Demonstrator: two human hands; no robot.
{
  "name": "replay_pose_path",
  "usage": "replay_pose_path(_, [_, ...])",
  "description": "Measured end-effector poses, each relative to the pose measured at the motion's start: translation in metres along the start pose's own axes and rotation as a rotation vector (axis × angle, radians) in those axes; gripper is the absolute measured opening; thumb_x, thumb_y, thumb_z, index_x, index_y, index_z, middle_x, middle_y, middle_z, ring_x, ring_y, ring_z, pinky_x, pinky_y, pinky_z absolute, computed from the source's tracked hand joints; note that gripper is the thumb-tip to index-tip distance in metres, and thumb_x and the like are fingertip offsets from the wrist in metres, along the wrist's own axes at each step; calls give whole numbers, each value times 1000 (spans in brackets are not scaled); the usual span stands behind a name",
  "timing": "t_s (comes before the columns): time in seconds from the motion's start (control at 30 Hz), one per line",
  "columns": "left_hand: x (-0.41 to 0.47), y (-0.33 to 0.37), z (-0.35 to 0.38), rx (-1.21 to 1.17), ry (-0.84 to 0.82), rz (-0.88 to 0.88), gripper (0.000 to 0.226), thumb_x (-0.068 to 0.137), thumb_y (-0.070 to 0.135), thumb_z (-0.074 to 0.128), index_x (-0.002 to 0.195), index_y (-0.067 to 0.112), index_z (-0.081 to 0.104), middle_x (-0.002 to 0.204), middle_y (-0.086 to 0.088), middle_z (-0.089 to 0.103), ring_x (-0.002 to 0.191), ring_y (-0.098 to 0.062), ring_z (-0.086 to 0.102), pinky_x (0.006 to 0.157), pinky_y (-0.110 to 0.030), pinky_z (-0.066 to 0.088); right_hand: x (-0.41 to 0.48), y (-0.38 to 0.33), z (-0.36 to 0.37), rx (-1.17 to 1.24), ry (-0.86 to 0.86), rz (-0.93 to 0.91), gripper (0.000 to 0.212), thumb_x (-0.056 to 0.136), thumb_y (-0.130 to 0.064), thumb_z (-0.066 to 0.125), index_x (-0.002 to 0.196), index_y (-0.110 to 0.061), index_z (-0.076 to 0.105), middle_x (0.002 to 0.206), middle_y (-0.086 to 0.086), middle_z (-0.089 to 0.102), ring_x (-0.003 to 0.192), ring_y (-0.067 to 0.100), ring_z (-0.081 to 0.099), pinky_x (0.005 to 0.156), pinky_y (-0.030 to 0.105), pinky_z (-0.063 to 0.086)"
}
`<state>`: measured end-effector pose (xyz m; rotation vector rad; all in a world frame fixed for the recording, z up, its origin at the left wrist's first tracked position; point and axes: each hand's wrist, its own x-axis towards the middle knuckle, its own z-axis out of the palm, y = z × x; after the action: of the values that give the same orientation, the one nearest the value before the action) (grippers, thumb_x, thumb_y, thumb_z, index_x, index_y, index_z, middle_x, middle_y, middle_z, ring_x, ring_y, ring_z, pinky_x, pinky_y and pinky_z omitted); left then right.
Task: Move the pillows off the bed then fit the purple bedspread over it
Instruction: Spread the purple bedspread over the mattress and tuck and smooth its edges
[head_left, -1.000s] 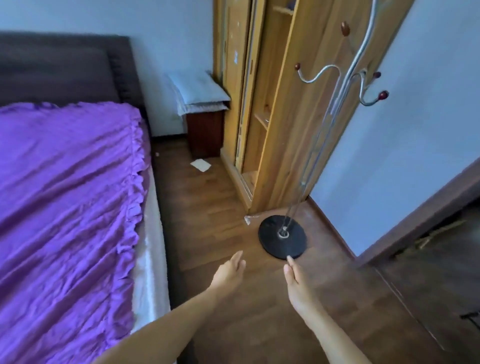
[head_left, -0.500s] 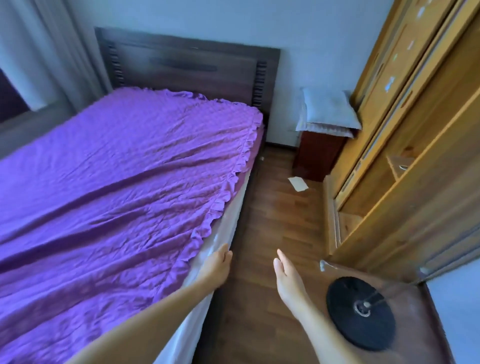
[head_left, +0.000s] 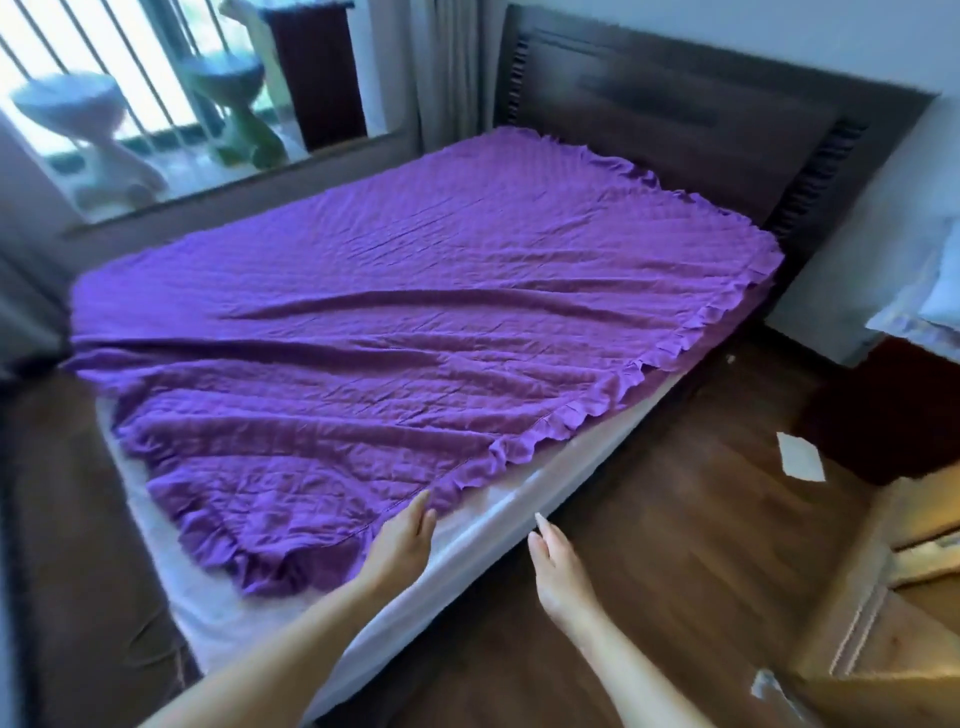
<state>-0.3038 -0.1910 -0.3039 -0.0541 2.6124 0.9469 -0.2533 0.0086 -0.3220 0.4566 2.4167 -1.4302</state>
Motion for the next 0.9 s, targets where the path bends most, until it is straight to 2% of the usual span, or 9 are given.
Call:
replay_pose_path(0.1, [-3, -31, -4, -17, 41, -66, 45, 101, 30, 35, 145, 18, 33, 144, -7, 45, 132, -22, 41, 103, -29, 33, 14, -1, 25, -50, -80, -8, 47, 102, -30, 29, 147, -16, 28, 154, 2, 26, 142, 15, 22, 114, 27, 19])
replay_pose_path(0.33, [-11, -119, -16, -43, 132, -187, 45, 100, 27, 37, 144, 17, 34, 142, -7, 46, 131, -21, 43, 101, -29, 34, 22, -3, 117, -125, -246, -74, 48, 102, -30, 31, 147, -14, 28, 154, 0, 26, 142, 12, 22, 112, 22, 17])
replay_pose_path(0.63, [-1, -232, -8, -46, 154, -137, 50, 97, 23, 46, 145, 14, 32, 139, -10, 50, 127, -22, 46, 99, -28, 36, 31, 18, 225, -281, -303, -171, 47, 102, -29, 32, 147, -18, 26, 155, -3, 23, 143, 10, 16, 114, 23, 13])
replay_pose_path(0.73, [10, -269, 2, -28, 158, -134, 56, 94, 22, 53, 145, 16, 32, 125, -12, 56, 113, -25, 54, 89, -26, 38, 56, 22, 253, -366, -299, -254, 48, 102, -30, 31, 148, -22, 22, 157, -2, 16, 144, 12, 11, 114, 26, 11])
replay_pose_path(0.77, [16, -285, 8, -11, 166, -123, 58, 92, 22, 55, 145, 18, 31, 124, -11, 56, 114, -26, 53, 91, -27, 39, 67, 24, 264, -408, -295, -285, 48, 102, -31, 31, 149, -24, 21, 157, -1, 14, 144, 14, 10, 115, 28, 11])
replay_pose_path(0.83, [30, -313, 20, 70, 185, -96, 63, 91, 25, 57, 146, 18, 28, 138, -9, 48, 132, -28, 39, 106, -31, 32, 92, 30, 282, -537, -277, -366, 51, 101, -34, 32, 149, -25, 18, 158, 1, 8, 145, 17, 7, 116, 31, 9])
replay_pose_path(0.9, [48, -331, 26, 207, 185, -65, 69, 92, 28, 55, 149, 19, 18, 154, -2, 27, 144, -24, 15, 115, -32, 18, 118, 34, 296, -686, -255, -476, 55, 100, -35, 34, 150, -24, 12, 159, 3, 1, 146, 19, 0, 117, 35, 3])
